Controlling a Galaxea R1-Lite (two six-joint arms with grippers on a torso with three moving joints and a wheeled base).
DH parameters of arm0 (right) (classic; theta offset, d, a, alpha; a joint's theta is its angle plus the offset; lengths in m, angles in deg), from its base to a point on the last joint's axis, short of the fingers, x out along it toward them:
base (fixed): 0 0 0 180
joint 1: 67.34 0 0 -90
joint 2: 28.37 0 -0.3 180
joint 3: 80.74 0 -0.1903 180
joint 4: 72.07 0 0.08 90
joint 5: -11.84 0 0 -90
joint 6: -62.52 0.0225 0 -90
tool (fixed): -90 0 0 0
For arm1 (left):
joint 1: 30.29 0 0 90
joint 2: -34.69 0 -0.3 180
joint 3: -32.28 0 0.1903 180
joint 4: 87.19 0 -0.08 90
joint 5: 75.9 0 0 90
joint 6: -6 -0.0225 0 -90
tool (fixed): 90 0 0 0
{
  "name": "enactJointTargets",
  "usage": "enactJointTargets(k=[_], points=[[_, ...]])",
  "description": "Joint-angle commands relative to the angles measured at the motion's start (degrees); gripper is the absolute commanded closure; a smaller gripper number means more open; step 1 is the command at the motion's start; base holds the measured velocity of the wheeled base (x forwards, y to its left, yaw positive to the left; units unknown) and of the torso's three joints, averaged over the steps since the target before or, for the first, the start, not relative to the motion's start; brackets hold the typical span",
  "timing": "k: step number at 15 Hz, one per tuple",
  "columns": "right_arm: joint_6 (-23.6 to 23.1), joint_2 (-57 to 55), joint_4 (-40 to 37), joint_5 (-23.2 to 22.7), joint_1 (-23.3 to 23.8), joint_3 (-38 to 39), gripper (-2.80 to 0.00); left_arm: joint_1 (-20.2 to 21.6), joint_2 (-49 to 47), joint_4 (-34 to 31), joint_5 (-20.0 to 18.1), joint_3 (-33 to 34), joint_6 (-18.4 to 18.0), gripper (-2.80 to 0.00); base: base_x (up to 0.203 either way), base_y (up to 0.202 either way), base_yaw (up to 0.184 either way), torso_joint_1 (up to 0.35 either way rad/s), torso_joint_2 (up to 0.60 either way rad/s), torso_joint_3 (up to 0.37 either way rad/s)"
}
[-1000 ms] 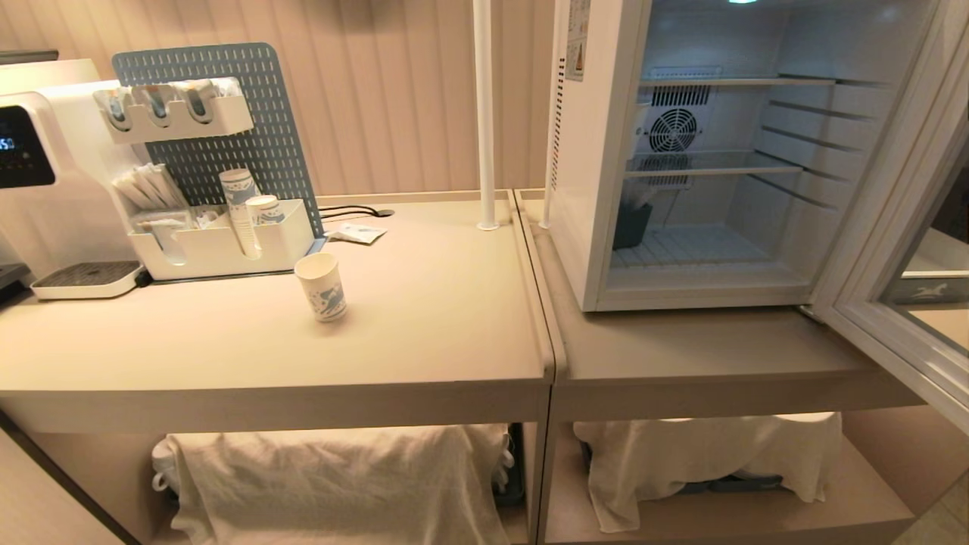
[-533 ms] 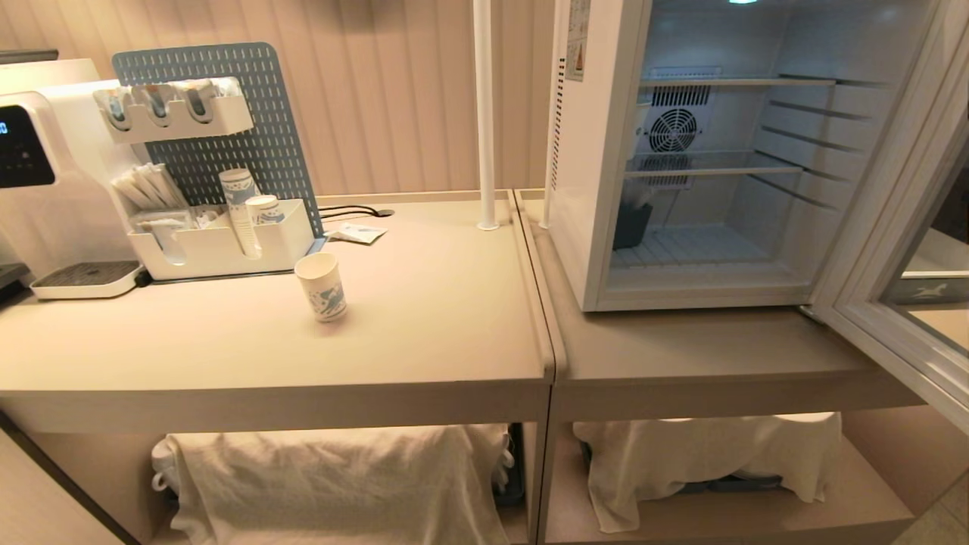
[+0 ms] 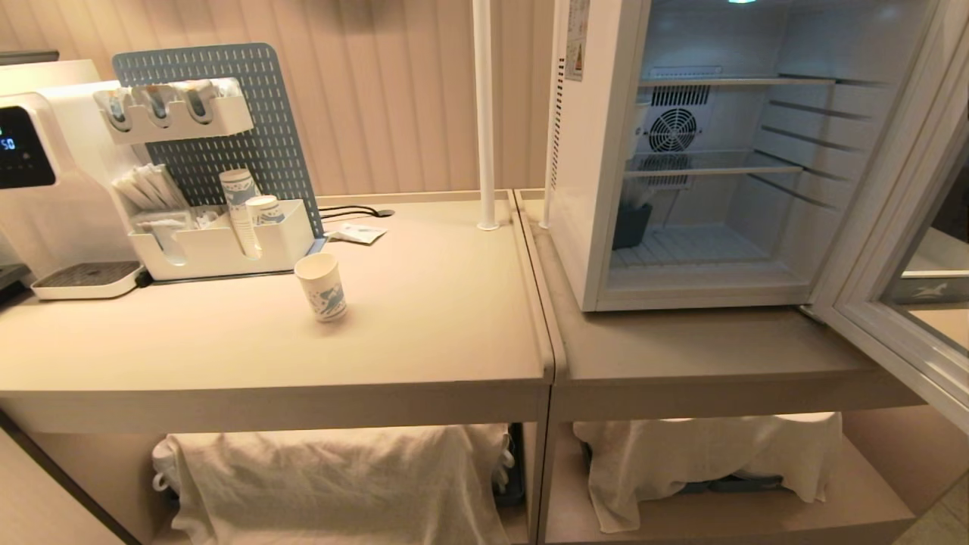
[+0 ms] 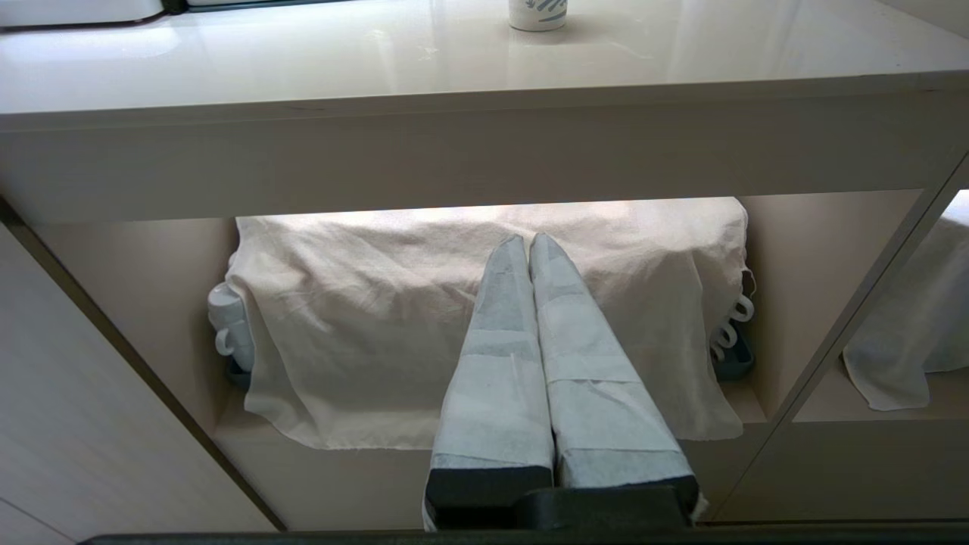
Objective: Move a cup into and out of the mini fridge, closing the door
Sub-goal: Close the freezer door
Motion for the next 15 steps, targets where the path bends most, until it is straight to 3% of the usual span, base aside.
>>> enactJointTargets(k=[1, 4, 8, 12, 15], points=[[-1.45, 1.1, 4.42, 0.71, -6.48, 4.28, 0.0, 0.02, 0.0, 0.02, 0.0, 0.0, 0.0, 0.0, 0.0, 0.0, 0.0, 0.0, 0.0, 0.0], [-3.8, 0.76, 11.45, 0.76, -7.61, 7.19, 0.0, 0.02, 0.0, 0.02, 0.0, 0.0, 0.0, 0.0, 0.0, 0.0, 0.0, 0.0, 0.0, 0.0], [-11.41, 0.67, 17.42, 0.76, -7.53, 7.37, 0.0, 0.02, 0.0, 0.02, 0.0, 0.0, 0.0, 0.0, 0.0, 0.0, 0.0, 0.0, 0.0, 0.0], [-13.62, 0.27, 19.19, 0.76, -6.99, 7.14, 0.0, 0.02, 0.0, 0.02, 0.0, 0.0, 0.0, 0.0, 0.0, 0.0, 0.0, 0.0, 0.0, 0.0], [-13.86, -0.07, 20.18, 0.75, -1.54, 7.17, 0.0, 0.02, 0.0, 0.02, 0.0, 0.0, 0.0, 0.0, 0.0, 0.0, 0.0, 0.0, 0.0, 0.0]])
